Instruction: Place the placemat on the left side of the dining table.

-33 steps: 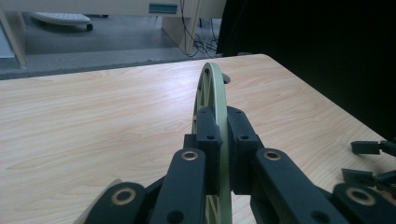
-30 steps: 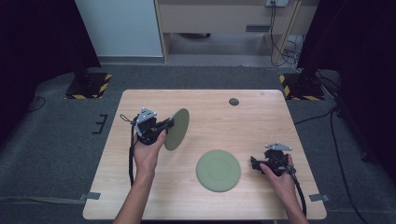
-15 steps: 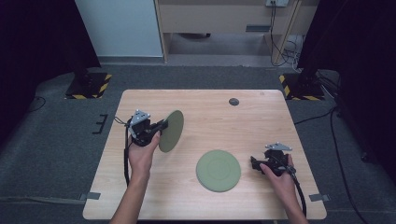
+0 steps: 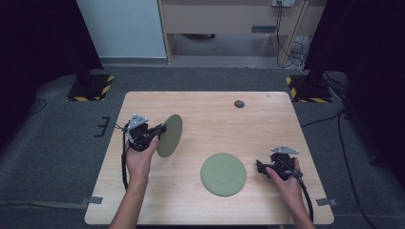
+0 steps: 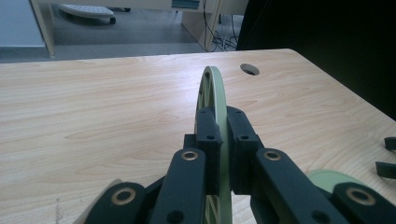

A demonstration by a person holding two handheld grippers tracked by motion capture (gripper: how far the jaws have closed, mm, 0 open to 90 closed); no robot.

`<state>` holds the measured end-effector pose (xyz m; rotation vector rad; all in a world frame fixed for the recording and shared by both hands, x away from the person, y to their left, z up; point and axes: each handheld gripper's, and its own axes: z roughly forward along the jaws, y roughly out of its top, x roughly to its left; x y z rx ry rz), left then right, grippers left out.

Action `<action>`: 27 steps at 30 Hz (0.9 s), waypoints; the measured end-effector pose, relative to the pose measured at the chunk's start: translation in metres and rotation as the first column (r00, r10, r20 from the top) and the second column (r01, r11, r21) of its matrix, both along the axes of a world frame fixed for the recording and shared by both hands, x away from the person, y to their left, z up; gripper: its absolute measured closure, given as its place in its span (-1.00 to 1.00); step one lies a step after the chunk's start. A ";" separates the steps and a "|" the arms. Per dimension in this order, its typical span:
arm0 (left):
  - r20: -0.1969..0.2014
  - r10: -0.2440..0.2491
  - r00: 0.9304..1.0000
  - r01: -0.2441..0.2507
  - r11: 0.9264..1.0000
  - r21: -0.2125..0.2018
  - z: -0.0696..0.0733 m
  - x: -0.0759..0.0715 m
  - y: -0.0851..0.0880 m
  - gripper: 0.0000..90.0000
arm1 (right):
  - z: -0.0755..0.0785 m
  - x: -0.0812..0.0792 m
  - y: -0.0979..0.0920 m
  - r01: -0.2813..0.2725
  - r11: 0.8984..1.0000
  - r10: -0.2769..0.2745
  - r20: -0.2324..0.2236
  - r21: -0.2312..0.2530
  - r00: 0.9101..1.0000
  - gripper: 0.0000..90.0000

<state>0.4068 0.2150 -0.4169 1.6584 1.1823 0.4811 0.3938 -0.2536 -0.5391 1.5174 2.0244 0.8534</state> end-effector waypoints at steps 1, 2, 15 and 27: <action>0.001 0.003 1.000 -0.003 1.000 0.000 0.000 0.000 0.001 0.89 | 0.000 0.000 0.000 0.000 1.000 0.000 0.000 0.000 1.000 -0.89; 0.000 0.004 1.000 -0.004 1.000 0.002 0.000 0.000 0.002 0.89 | 0.000 0.000 0.000 0.000 1.000 0.000 0.000 0.000 1.000 -0.89; -0.004 0.026 1.000 -0.026 1.000 -0.004 -0.005 -0.004 0.016 0.89 | 0.000 0.000 0.000 0.000 1.000 0.000 0.000 0.000 1.000 -0.89; -0.004 0.031 0.999 -0.031 0.999 0.006 -0.008 -0.007 0.018 0.89 | 0.000 0.000 0.000 0.001 1.000 -0.001 0.000 0.000 1.000 -0.89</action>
